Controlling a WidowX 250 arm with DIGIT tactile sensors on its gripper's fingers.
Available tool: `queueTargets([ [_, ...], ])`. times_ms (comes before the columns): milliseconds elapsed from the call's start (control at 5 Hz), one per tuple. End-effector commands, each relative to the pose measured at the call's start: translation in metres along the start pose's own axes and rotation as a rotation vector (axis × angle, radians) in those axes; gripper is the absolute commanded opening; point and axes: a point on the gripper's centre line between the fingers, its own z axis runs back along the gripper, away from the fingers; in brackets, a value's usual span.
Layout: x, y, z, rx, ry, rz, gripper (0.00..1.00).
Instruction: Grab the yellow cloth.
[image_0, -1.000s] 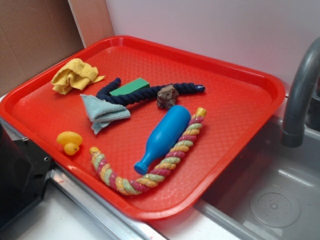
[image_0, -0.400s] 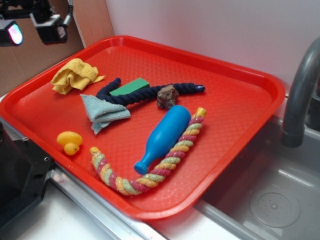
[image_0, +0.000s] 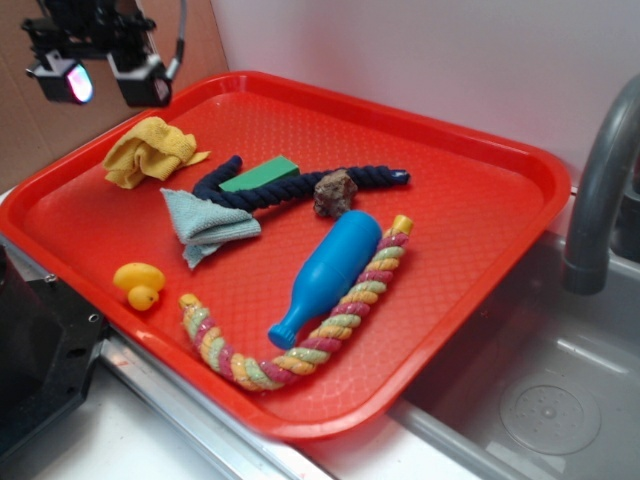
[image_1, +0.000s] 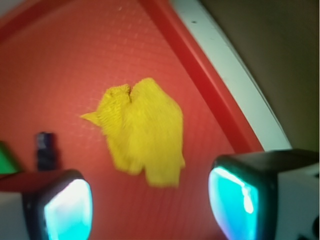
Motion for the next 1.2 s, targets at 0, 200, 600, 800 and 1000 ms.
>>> queueTargets([
  [0,0.011,-0.013,-0.011,-0.047,-0.141,-0.193,1.0],
  [200,0.005,-0.022,-0.016,0.0,-0.15,-0.246,1.0],
  [600,-0.018,-0.032,-0.021,0.061,-0.067,-0.318,0.0],
  [800,-0.024,-0.025,-0.032,0.061,-0.026,-0.305,0.0],
  [1000,-0.03,-0.023,-0.01,0.089,-0.016,-0.32,1.0],
])
